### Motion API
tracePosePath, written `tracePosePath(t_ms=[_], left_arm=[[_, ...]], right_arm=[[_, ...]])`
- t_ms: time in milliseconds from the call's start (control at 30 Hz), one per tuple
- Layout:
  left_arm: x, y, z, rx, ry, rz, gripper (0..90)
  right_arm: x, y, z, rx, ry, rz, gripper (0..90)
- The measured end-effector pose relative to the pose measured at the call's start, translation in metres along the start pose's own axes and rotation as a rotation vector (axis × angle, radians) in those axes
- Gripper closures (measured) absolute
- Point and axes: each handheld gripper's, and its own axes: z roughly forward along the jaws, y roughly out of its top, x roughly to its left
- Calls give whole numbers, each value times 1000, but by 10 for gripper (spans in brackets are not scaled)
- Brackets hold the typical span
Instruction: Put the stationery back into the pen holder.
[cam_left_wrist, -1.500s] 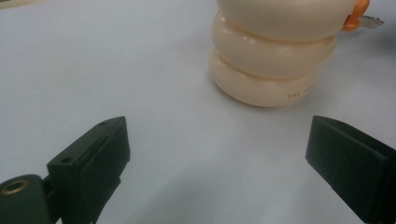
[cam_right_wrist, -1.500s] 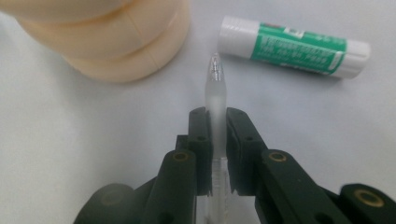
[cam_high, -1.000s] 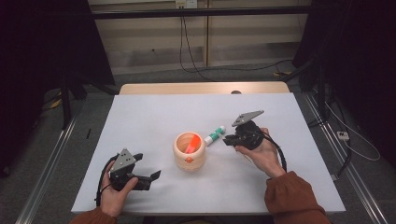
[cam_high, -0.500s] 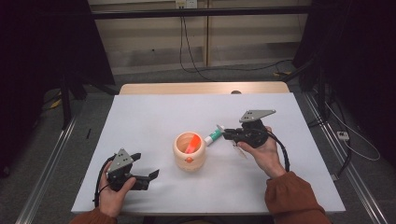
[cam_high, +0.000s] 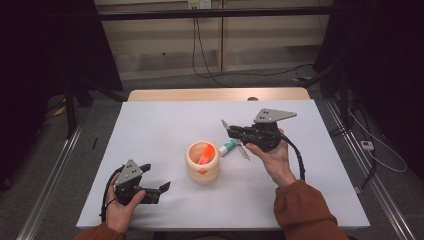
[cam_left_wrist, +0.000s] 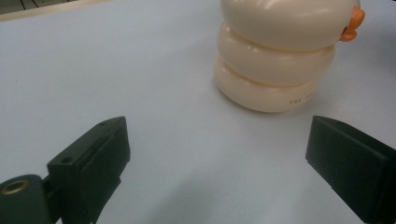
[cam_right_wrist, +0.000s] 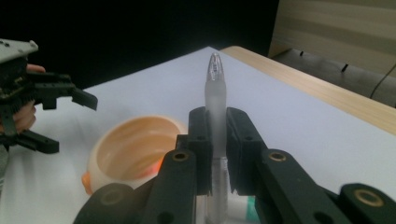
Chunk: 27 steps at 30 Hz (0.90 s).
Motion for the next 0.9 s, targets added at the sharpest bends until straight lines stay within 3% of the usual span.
tracePosePath(t_ms=[433,900], left_arm=[[0,0,-1,-7,-1,-4,62],[1,0,0,0,-1,2,62]], right_arm=[[10,19,18,-140,22,46,817],[31,35,41,-202,87,31,816]])
